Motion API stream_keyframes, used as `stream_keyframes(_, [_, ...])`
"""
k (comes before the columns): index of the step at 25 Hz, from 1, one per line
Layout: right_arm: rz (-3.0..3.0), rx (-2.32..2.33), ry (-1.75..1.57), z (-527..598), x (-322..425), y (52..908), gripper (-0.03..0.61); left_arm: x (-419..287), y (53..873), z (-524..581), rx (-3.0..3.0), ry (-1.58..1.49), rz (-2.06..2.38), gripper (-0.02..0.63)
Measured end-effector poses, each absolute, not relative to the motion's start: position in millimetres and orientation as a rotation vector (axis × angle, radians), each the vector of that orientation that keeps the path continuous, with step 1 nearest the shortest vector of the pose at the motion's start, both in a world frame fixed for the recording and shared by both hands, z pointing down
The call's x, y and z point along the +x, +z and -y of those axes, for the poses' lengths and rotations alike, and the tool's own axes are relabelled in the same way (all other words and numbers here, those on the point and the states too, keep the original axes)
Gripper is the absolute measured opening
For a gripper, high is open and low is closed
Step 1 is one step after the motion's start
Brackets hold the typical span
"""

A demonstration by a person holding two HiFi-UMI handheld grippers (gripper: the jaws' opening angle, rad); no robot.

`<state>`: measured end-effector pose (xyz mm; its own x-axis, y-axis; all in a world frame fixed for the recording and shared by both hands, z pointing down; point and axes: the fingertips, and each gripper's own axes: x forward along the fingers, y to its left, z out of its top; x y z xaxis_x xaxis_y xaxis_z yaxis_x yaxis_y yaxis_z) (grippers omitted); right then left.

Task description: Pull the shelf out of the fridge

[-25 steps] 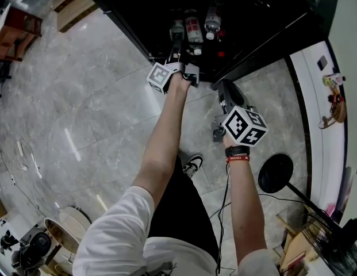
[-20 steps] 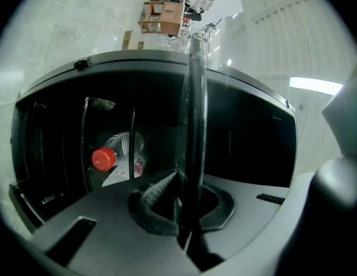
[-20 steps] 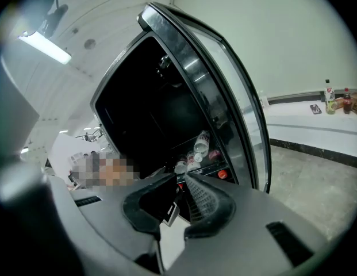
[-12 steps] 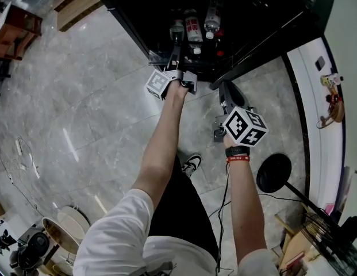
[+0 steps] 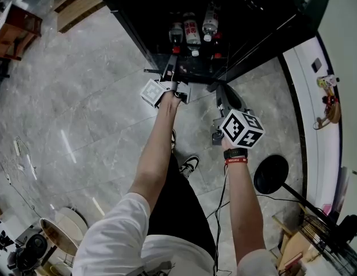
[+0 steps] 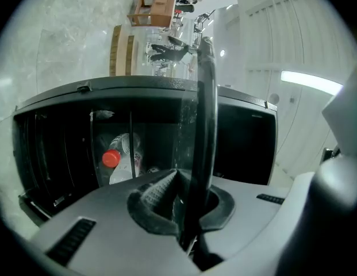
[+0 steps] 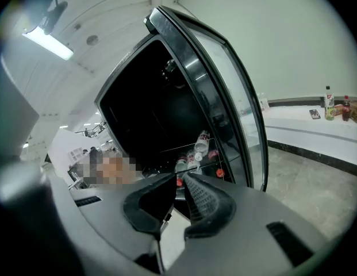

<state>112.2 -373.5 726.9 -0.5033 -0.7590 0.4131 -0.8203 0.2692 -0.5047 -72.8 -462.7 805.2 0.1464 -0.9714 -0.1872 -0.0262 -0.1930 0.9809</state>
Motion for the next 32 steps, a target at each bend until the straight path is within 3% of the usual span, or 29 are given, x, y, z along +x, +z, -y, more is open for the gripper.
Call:
stream_keyframes(15, [2.426,1.536,1.083,365,116,714,0.057,-73,757,433,1.508,-1.265,0.969,0.031])
stream_keyframes(32, [2.434,1.54,1.086,336,118,642,0.057,-72,690,365,1.475,-1.268,0.959,0.037])
